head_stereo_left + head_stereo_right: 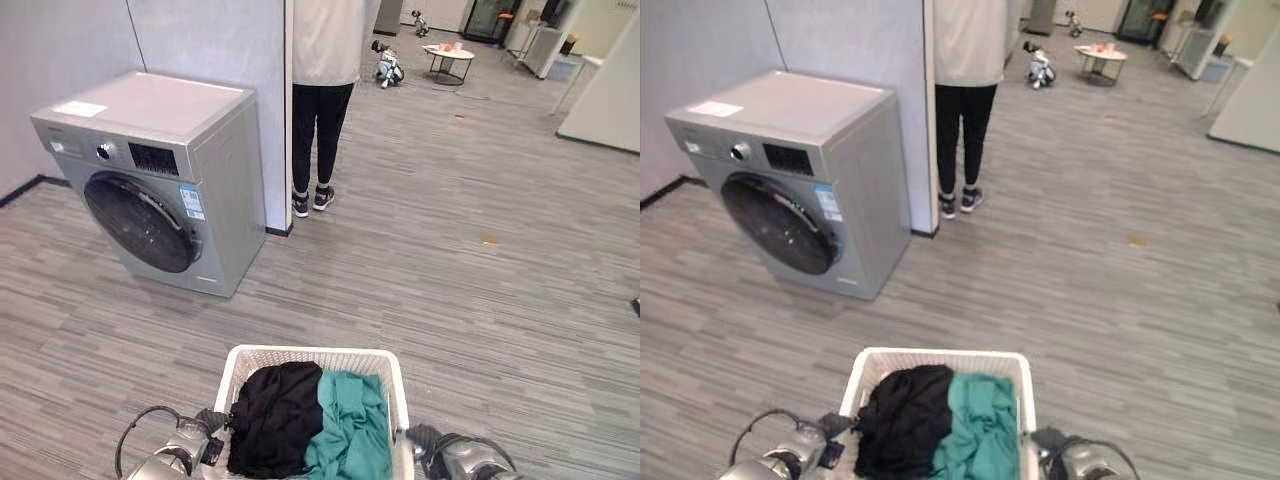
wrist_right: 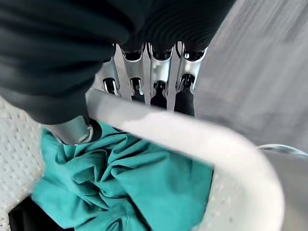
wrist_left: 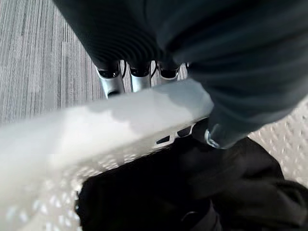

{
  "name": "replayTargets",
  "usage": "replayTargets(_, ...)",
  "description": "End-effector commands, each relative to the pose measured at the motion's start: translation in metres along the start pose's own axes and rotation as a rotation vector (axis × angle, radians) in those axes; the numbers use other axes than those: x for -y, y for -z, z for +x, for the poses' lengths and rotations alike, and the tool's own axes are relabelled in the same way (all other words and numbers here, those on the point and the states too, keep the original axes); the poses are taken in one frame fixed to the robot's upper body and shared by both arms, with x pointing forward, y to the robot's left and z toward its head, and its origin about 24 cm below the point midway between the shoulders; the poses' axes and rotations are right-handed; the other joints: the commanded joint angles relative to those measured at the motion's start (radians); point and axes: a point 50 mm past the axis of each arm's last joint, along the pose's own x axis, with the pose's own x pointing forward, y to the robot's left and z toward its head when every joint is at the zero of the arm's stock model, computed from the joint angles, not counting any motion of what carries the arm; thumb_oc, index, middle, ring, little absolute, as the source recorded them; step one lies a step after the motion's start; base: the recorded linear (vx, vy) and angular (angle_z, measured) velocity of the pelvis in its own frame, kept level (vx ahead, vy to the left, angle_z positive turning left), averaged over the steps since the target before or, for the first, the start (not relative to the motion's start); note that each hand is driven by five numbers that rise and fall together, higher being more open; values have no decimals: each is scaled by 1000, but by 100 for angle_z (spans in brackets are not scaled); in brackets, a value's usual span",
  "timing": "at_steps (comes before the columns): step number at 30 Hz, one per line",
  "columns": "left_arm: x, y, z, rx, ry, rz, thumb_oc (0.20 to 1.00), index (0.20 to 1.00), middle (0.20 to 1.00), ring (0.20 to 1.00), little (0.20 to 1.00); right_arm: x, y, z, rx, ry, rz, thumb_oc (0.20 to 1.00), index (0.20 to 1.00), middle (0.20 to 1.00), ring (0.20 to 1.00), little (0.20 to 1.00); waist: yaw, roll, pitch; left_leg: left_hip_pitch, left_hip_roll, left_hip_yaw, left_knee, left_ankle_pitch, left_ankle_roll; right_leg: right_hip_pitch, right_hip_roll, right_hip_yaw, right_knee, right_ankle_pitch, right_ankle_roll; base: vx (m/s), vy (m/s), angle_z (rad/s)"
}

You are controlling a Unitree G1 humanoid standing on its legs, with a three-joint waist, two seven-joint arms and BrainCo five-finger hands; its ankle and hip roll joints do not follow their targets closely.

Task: Grab the laundry basket,head to the washer,open it,put in the laundry and shut it.

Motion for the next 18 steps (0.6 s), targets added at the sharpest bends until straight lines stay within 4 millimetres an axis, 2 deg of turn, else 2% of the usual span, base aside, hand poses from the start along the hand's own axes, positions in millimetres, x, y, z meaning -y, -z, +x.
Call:
replayTargets(1,2,4,0,-27,23,-93,200,200,200,200,200,-28,20,2,-65,-111,67,200,200,200,200,200,-20,-45,15,-69,-55,30,44,65,-152,83,15,-18,-606,285,-7,445,-183,21)
replayTargets(2,5,1,0,-9,33,-76,200,200,200,200,200,-25,19,2,-64,-113,61,200,200,200,200,200,-38,-53,20,-52,-57,0,68,43,-166,70,23,62,-691,323,11,411,-176,12)
replayTargets(3,7,4,0,-19,39,-71,200,200,200,200,200,-25,20,1,-63,-108,68,200,200,200,200,200,-40,-59,20,-55,-59,-7,96,34,-167,92,29,89,-669,324,10,329,-160,28)
replayTargets(5,9,3,0,-19,46,-66,200,200,200,200,200,-24,23,1,-74,-103,69,200,200,200,200,200,-37,-65,15,-66,-58,-3,125,26,-170,114,32,87,-692,325,7,163,-125,53)
replayTargets(6,12,6,0,-22,56,-53,200,200,200,200,200,-21,27,0,-89,-91,73,200,200,200,200,200,-40,-68,3,-103,-50,-4,246,20,-194,156,41,96,-716,317,-16,221,-176,107)
replayTargets(8,16,3,0,-12,64,-70,200,200,200,200,200,-17,29,-1,-85,-72,79,200,200,200,200,200,-54,-73,4,-185,1,36,445,58,-244,197,44,67,-747,309,-42,209,-188,96)
replayTargets(10,21,0,0,-3,81,-57,200,200,200,200,200,-13,32,-2,-99,-57,68,200,200,200,200,200,-51,-71,15,-226,35,40,544,96,-271,232,52,53,-754,289,-64,142,-98,53)
replayTargets(11,24,-2,0,3,87,-43,200,200,200,200,200,-11,33,-3,-108,-48,51,200,200,200,200,200,-55,-69,15,-235,64,63,541,109,-271,245,56,47,-759,278,-70,202,-34,23)
replayTargets(12,27,-5,0,13,94,-34,200,200,200,200,200,-9,37,-4,-117,-41,60,200,200,200,200,200,-64,-63,13,-228,119,141,444,104,-258,266,46,29,-768,270,-65,213,33,-7)
replayTargets(13,27,-5,0,15,93,-31,200,200,200,200,200,-9,37,-4,-114,-40,66,200,200,200,200,200,-65,-59,5,-238,110,152,360,91,-249,271,39,23,-773,265,-57,209,105,-9)
replayTargets(15,26,-4,0,16,86,-25,200,200,200,200,200,-9,37,-4,-109,-43,62,200,200,200,200,200,-56,-44,-10,-242,61,105,205,88,-235,274,39,42,-775,252,-44,183,146,15)
replayTargets(16,25,-4,0,18,82,-24,200,200,200,200,200,-11,35,-4,-101,-47,55,200,200,200,200,200,-46,-30,-15,-265,48,61,138,140,-242,281,50,56,-772,244,-45,192,126,-20)
replayTargets(17,25,-5,0,24,81,-30,200,200,200,200,200,-12,33,-3,-92,-57,46,200,200,200,200,200,-38,-27,-12,-276,40,23,152,142,-240,278,49,70,-748,235,-48,186,121,-40)
replayTargets(18,25,-7,0,29,78,-33,200,200,200,200,200,-15,29,-2,-81,-65,35,200,200,200,200,200,-43,-21,-7,-249,32,19,123,133,-236,273,49,82,-722,226,-48,141,107,-50)
